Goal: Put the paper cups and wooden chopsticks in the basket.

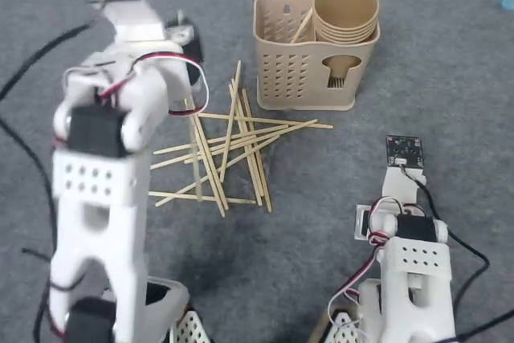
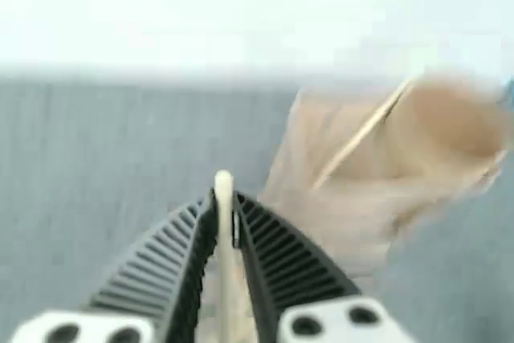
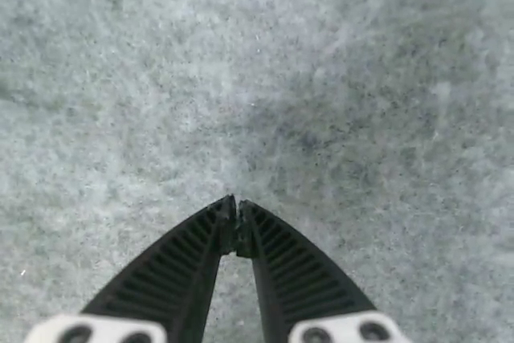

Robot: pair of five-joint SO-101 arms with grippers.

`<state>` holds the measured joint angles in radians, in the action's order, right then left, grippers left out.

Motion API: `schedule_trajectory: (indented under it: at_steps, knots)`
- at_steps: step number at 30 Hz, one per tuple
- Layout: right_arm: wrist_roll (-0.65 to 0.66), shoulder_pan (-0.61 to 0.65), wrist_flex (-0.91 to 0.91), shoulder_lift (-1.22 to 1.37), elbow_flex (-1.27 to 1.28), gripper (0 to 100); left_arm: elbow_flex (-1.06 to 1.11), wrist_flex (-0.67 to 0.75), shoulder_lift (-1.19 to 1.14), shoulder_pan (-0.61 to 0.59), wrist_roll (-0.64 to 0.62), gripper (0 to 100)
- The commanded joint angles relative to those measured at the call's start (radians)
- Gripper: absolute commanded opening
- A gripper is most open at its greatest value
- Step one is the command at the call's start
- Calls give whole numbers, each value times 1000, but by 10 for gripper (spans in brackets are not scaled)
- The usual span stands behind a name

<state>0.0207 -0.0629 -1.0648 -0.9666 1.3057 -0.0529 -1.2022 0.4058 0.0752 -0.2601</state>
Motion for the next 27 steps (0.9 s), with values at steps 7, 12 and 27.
schedule_trajectory:
  at_steps: [7,12,27]
  knots:
    - [9,10,15,-24,-3,9,136,718,130,155,14,12]
    - [9,10,27,-24,-2,9,191,1194,72,189,14,12]
    - [15,13,36,-24,-3,9,-41,1439,-423,173,75,13]
